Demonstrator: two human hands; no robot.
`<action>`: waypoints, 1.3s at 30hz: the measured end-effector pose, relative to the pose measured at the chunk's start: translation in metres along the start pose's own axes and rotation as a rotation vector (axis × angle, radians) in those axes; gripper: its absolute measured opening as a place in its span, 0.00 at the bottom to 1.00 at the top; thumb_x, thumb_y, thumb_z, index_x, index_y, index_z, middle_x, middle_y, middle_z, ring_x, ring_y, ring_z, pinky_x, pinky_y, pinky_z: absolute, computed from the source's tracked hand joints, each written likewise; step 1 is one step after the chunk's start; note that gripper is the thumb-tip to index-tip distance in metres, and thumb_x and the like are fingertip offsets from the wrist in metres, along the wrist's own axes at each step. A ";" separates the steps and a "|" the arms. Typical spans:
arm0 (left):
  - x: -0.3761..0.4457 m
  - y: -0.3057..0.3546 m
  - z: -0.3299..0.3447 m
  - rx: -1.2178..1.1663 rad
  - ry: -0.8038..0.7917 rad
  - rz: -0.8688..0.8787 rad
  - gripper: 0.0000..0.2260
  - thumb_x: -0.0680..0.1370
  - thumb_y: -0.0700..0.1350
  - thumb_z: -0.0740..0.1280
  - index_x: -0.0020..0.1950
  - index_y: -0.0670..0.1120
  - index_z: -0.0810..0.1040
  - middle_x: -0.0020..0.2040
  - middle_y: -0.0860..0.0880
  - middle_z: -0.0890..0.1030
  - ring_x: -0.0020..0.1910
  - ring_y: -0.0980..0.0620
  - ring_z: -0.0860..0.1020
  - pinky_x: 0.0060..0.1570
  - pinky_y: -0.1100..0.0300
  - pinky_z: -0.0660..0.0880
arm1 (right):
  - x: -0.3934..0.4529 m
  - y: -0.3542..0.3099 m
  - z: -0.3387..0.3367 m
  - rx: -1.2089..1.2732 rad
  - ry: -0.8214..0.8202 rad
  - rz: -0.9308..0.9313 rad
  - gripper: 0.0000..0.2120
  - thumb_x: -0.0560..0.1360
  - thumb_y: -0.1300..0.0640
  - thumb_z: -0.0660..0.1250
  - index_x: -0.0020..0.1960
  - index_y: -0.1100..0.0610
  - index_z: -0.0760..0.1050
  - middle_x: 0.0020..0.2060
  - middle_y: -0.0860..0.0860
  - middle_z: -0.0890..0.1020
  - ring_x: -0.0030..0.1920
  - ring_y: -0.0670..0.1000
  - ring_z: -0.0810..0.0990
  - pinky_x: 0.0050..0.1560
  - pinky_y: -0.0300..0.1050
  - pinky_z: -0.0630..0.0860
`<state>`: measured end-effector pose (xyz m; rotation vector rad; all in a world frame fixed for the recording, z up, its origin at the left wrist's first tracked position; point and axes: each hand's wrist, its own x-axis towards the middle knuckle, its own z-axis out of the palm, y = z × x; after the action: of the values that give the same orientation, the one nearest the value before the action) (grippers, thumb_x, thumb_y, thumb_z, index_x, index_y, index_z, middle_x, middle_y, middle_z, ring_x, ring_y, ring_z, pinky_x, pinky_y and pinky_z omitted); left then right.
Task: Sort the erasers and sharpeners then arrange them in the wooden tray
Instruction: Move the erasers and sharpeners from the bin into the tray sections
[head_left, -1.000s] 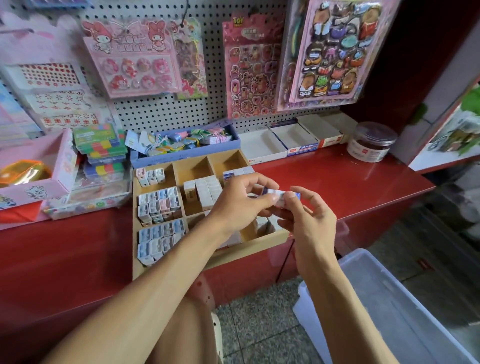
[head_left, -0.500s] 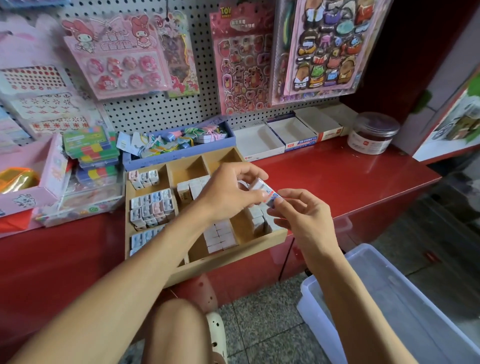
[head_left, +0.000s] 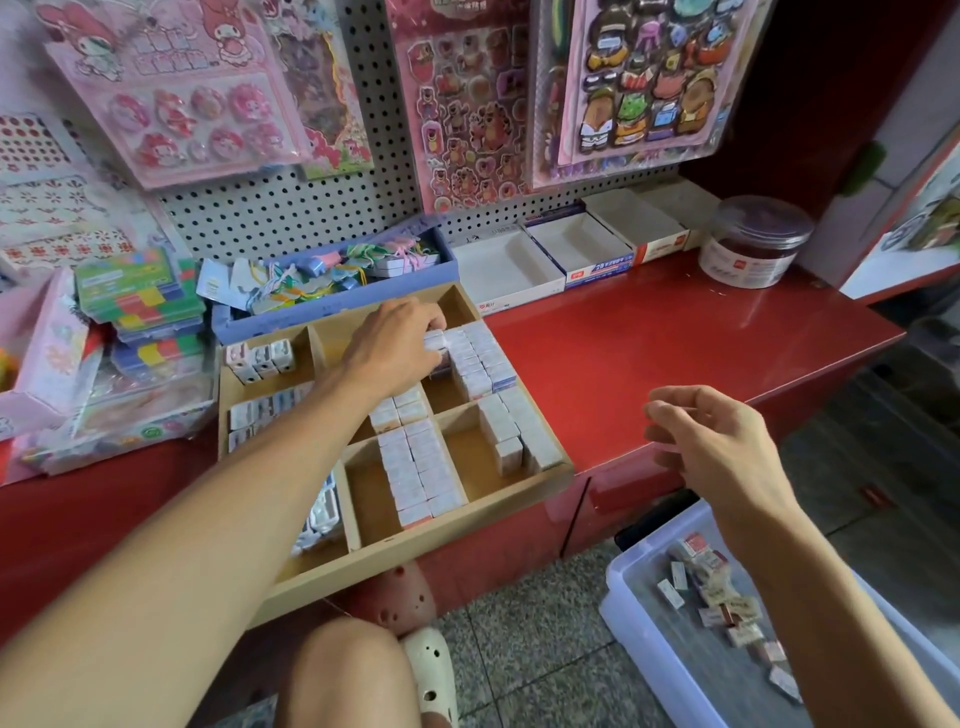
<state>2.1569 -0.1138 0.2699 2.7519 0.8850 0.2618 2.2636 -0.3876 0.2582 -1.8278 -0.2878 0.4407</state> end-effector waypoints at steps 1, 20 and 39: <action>0.002 -0.001 0.004 0.019 0.008 0.017 0.13 0.74 0.40 0.72 0.57 0.47 0.79 0.56 0.46 0.77 0.56 0.45 0.76 0.51 0.50 0.75 | 0.001 0.001 -0.002 -0.002 -0.001 0.007 0.05 0.78 0.61 0.67 0.49 0.54 0.81 0.45 0.57 0.85 0.43 0.51 0.82 0.45 0.50 0.81; 0.001 -0.002 0.016 0.182 0.035 0.103 0.05 0.76 0.40 0.67 0.50 0.43 0.80 0.56 0.43 0.78 0.54 0.44 0.77 0.58 0.48 0.71 | 0.008 0.011 -0.002 -0.009 0.019 0.044 0.06 0.79 0.60 0.67 0.54 0.55 0.80 0.45 0.53 0.85 0.46 0.49 0.84 0.38 0.36 0.75; -0.101 0.077 -0.018 -0.753 0.003 -0.135 0.02 0.75 0.46 0.72 0.46 0.51 0.83 0.43 0.53 0.83 0.43 0.59 0.80 0.44 0.67 0.75 | -0.061 0.005 -0.066 0.067 0.078 -0.044 0.06 0.78 0.61 0.67 0.52 0.53 0.80 0.44 0.56 0.85 0.48 0.60 0.84 0.49 0.53 0.82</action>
<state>2.1141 -0.2314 0.2992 1.9909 0.7629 0.4615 2.2378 -0.4714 0.2792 -1.7651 -0.2568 0.3436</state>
